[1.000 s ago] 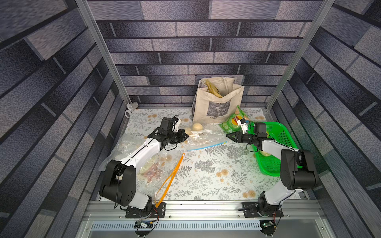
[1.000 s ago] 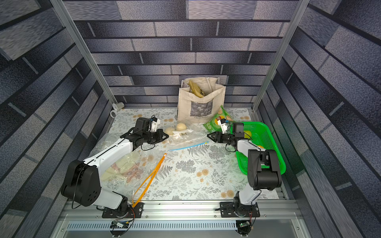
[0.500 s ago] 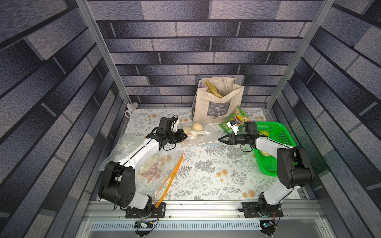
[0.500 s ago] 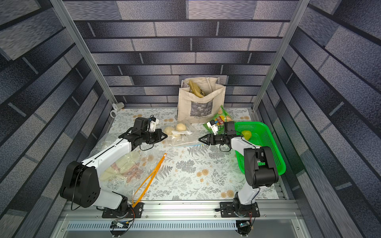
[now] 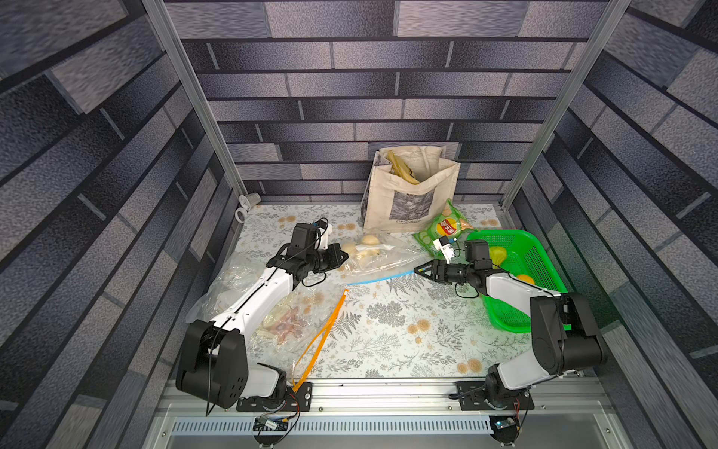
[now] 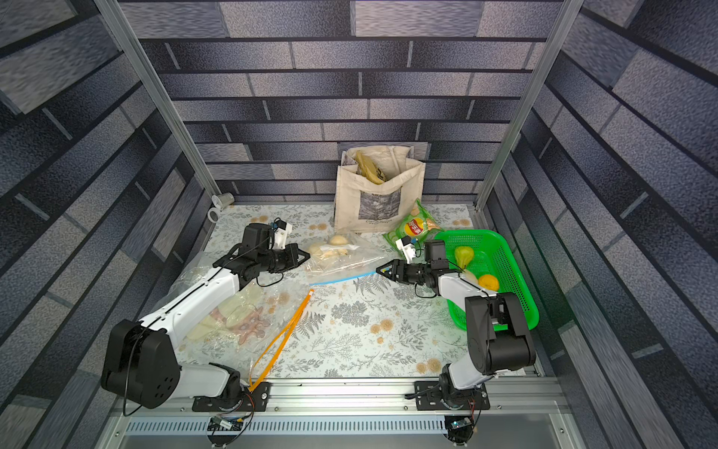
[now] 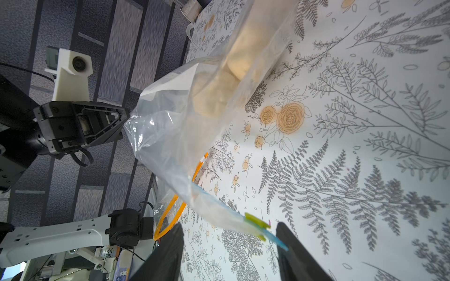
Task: Open the zip-top bag and take out the pear
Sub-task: Pick up the zipper food storage bag at the center of the board.
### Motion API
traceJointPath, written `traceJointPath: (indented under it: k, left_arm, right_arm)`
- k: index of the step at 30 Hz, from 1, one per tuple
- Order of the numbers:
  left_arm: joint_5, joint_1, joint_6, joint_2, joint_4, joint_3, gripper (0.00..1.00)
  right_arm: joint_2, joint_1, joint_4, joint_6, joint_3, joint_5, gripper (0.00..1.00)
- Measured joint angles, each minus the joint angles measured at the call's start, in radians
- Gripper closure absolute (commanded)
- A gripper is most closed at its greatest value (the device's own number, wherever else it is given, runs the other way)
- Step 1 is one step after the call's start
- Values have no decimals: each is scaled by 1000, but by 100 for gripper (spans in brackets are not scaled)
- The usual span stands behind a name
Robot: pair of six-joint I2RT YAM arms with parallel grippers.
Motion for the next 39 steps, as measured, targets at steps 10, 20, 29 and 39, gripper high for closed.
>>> traceJointPath:
  k: [10, 20, 29, 39]
  left_arm:
    - [-8, 0, 3, 0, -3, -11, 95]
    - [-8, 0, 7, 0, -12, -18, 93]
    - [-11, -9, 7, 0, -13, -18, 93]
    - [-14, -10, 7, -1, -13, -24, 93]
  right_arm:
    - [-53, 4, 60, 65, -10, -11, 43]
    - [-99, 4, 55, 51, -22, -16, 52]
    - [-68, 5, 82, 137, -34, 58, 70]
    - [-61, 5, 99, 216, -39, 134, 90]
